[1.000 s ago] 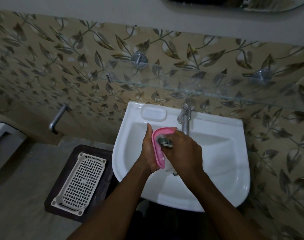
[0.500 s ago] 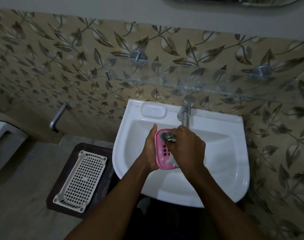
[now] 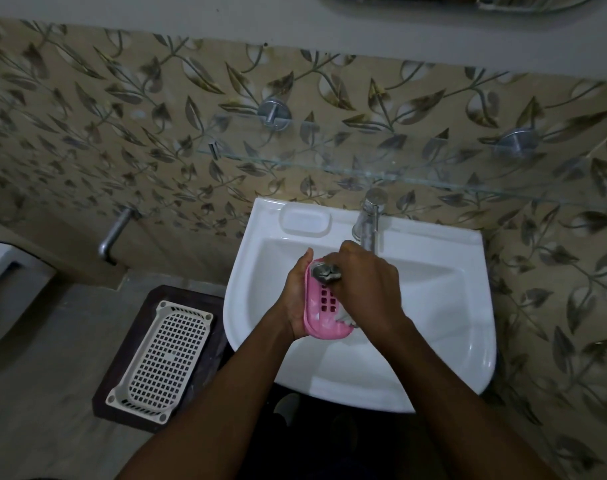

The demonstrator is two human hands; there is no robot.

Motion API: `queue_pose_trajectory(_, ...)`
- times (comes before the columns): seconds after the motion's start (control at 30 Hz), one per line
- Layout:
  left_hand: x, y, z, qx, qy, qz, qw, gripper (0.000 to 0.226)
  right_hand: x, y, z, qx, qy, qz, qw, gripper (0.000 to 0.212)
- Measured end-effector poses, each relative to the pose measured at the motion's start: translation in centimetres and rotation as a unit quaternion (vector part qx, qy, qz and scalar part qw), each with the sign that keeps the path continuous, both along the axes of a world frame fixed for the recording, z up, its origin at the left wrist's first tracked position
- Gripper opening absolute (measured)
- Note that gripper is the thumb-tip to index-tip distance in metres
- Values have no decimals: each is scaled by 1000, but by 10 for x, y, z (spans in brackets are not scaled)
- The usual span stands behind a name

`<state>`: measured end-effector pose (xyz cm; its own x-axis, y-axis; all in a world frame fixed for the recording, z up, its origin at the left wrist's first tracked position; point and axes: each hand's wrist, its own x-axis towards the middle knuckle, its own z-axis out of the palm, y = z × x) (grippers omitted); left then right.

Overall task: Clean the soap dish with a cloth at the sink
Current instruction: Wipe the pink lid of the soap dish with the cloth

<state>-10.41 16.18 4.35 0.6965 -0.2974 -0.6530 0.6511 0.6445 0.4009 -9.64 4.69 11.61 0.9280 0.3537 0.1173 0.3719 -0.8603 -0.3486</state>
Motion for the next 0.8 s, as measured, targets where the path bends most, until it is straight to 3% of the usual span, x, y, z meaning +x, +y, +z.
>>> queue_pose_trajectory(0.2, 7, 11, 1, -4, -8, 12, 1000, 76, -17, -5, 11, -36, 93, 129, 987, 15)
queue_pose_trajectory(0.4, 12, 4, 7, 28, -12, -3, 1000, 66, 4, 1, 15, -47, 8, 36, 998, 12)
queue_pose_trajectory(0.6, 19, 13, 6, 0, -18, 22, 1000, 76, -14, 0, 18, -74, 99, 125, 984, 27)
queue_pose_trajectory(0.8, 20, 6, 7, 9, -36, 2, 999, 76, 2, 1, 15, -87, 26, 57, 994, 17)
